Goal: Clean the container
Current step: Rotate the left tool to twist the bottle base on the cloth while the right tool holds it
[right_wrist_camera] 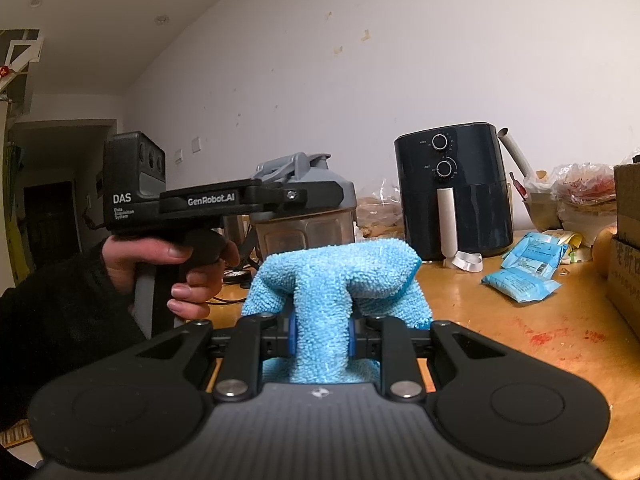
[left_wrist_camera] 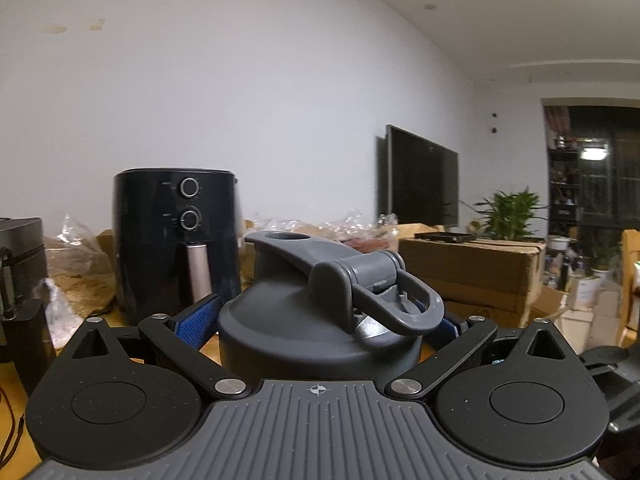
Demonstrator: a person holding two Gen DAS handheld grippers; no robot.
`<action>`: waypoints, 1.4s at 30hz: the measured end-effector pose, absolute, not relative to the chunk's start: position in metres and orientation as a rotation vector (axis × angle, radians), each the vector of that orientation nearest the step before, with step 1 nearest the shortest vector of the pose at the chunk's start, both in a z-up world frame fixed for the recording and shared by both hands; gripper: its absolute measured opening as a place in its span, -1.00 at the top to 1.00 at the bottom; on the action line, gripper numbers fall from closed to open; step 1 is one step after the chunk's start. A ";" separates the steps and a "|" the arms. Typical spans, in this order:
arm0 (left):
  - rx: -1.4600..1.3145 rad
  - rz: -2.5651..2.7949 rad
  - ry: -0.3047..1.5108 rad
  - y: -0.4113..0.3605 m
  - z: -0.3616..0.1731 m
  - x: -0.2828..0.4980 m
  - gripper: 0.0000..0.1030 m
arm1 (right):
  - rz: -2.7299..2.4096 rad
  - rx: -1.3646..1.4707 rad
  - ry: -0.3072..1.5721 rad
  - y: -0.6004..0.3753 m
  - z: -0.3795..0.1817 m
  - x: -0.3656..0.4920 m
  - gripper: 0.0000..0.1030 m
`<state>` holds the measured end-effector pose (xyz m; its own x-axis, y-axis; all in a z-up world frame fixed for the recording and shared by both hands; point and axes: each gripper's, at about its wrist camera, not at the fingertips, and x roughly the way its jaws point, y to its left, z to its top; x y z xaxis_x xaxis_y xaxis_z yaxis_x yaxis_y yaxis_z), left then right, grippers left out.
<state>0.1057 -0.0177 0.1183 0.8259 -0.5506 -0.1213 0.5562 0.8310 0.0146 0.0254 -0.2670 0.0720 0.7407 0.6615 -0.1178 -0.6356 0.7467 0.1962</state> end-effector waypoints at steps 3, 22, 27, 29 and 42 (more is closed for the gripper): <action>0.038 -0.545 0.126 -0.021 0.120 0.105 -1.00 | 0.713 0.146 0.189 -0.266 0.071 0.026 0.59; 0.089 -0.245 0.093 -0.060 0.123 0.091 -1.00 | 0.711 0.148 0.199 -0.266 0.068 0.024 0.59; 0.094 -0.162 0.088 -0.071 0.122 0.089 -1.00 | 0.712 0.148 0.202 -0.266 0.067 0.024 0.59; 0.098 -0.144 0.090 -0.075 0.122 0.089 -1.00 | 0.711 0.148 0.204 -0.266 0.067 0.024 0.59; 0.041 -0.058 0.101 -0.087 0.122 0.088 -1.00 | 0.712 0.152 0.212 -0.266 0.066 0.024 0.58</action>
<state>0.0884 -0.0872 0.1217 0.9933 -0.0554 -0.1017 0.0596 0.9975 0.0384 0.0242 -0.2661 0.0655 0.7373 0.6607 -0.1411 -0.6300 0.7478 0.2097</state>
